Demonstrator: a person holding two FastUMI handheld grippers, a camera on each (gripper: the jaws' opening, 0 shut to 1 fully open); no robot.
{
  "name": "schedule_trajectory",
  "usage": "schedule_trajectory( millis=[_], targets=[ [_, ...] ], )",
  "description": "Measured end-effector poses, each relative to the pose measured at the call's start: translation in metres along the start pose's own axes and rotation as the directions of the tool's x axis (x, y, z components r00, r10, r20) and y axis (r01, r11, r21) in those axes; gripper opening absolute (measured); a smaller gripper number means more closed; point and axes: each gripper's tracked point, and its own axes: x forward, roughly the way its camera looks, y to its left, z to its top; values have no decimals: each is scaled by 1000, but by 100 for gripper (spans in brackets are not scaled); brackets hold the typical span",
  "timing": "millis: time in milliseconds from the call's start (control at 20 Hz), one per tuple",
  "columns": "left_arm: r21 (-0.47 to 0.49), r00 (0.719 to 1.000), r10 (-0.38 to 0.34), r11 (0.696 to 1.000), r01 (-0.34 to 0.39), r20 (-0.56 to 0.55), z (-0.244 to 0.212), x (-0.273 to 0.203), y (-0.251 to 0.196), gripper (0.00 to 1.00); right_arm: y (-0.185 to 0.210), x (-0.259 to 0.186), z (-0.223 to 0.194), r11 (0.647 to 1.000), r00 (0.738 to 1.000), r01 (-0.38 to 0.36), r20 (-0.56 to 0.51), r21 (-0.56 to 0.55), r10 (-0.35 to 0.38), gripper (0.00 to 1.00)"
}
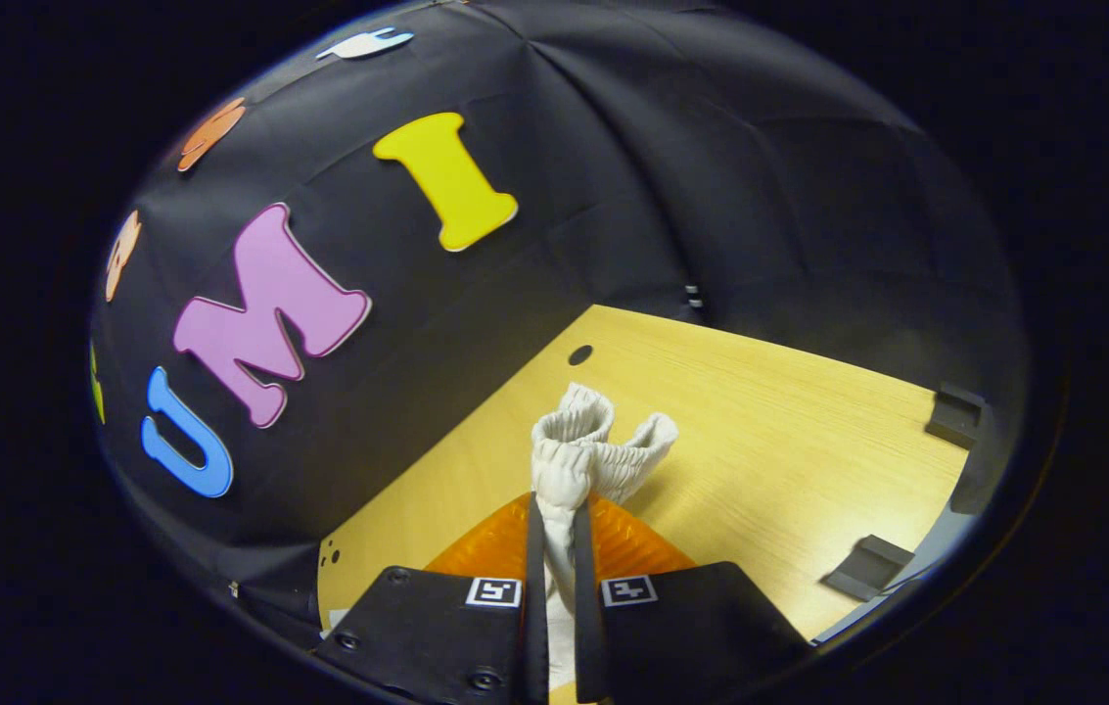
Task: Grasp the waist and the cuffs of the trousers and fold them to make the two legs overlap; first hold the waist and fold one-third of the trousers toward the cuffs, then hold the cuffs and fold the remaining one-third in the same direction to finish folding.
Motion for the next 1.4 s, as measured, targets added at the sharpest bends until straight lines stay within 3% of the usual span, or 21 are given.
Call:
schedule_trajectory(
  millis=[350,650,850,1200,1400],
  targets=[
    [-43,1000,3,999,-2,29,-23,-26,21,6,112,-6,-39,977,979,-200,-60,-75,196,15],
    [-76,1000,10,997,-8,23,-42,-43,38,6,188,-14,-122,932,935,-324,-201,-161,291,15],
    [-62,999,24,998,-22,27,-50,-44,37,6,215,-20,-185,889,899,-390,-309,-242,310,15],
    [-74,999,28,997,-26,25,-53,-47,41,6,218,-19,-281,836,823,-452,-506,-312,257,15],
    [-78,999,26,997,-24,24,-53,-46,40,6,220,-33,-315,828,775,-483,-580,-285,252,31]
  ],
)
